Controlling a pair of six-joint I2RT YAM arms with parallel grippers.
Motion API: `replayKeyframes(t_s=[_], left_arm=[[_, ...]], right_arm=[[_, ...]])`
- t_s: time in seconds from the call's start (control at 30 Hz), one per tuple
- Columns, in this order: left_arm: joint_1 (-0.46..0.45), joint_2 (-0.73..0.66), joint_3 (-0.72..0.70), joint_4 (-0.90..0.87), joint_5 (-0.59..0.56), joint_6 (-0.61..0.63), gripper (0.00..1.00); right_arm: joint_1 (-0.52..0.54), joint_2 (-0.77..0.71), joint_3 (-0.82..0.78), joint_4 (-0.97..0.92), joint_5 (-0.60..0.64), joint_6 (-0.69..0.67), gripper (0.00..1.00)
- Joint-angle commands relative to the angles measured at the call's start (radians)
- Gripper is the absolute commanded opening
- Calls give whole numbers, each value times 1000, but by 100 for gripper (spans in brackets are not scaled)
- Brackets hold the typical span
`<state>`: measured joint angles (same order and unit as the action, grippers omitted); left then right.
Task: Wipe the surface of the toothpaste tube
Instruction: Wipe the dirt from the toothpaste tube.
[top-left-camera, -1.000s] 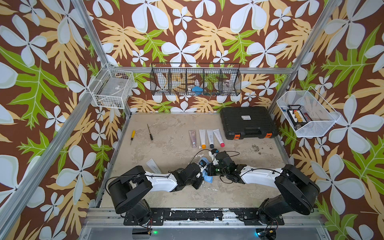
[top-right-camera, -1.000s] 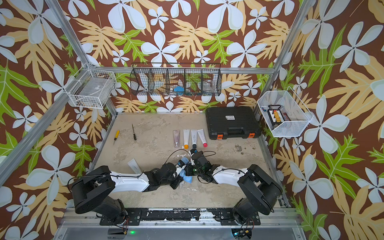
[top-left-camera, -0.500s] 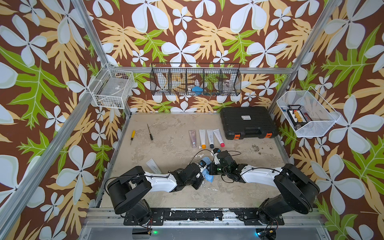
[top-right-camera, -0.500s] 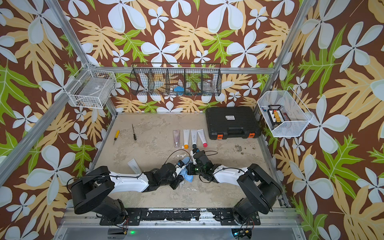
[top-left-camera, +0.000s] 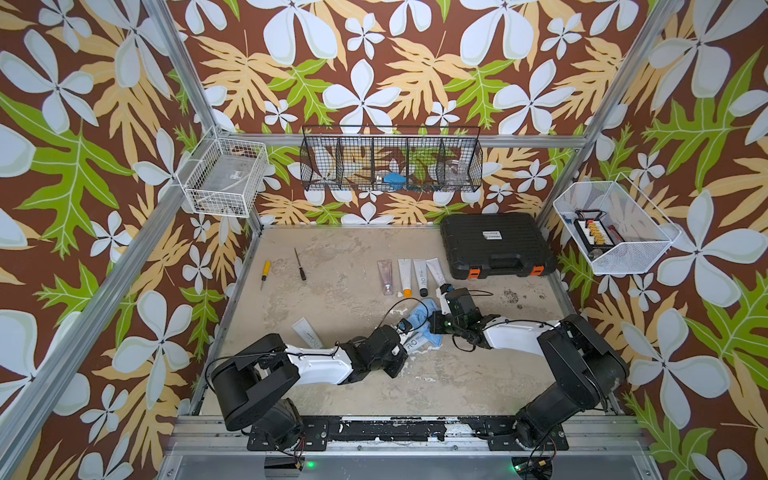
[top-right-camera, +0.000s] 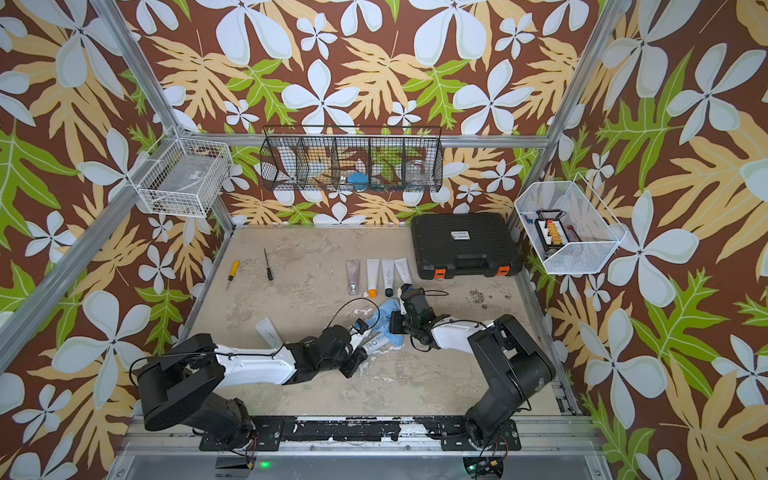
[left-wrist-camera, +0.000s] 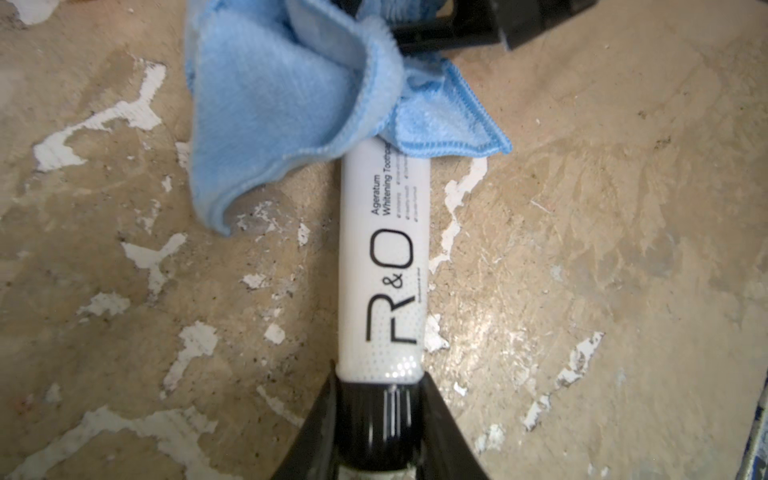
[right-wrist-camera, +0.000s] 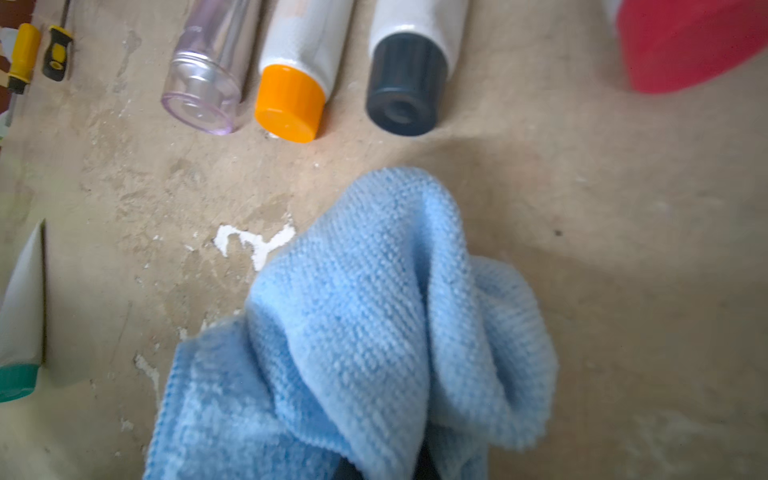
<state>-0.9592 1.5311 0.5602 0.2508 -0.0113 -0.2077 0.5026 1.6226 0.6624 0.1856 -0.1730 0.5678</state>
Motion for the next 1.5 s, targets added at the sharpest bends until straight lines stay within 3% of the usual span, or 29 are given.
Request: replayKeyframes(t_s=[0.0, 0.33, 0.67, 0.87, 1.23, 1.47], left_arm=[[1, -2, 1, 35, -25, 1, 17], [0, 4, 3, 36, -24, -2, 17], [1, 24, 13, 34, -29, -1, 17], [1, 27, 15, 35, -30, -2, 17], [1, 23, 12, 35, -39, -1, 17], [2, 24, 12, 32, -41, -2, 17]], right_arm=[[-20, -8, 8, -141, 62, -42, 0], [-7, -47, -6, -126, -11, -22, 0], [178, -112, -32, -102, -38, 103, 0], [235, -170, -36, -74, -79, 181, 0], [253, -160, -88, -7, -100, 221, 0], [251, -117, -79, -47, -30, 166, 0]])
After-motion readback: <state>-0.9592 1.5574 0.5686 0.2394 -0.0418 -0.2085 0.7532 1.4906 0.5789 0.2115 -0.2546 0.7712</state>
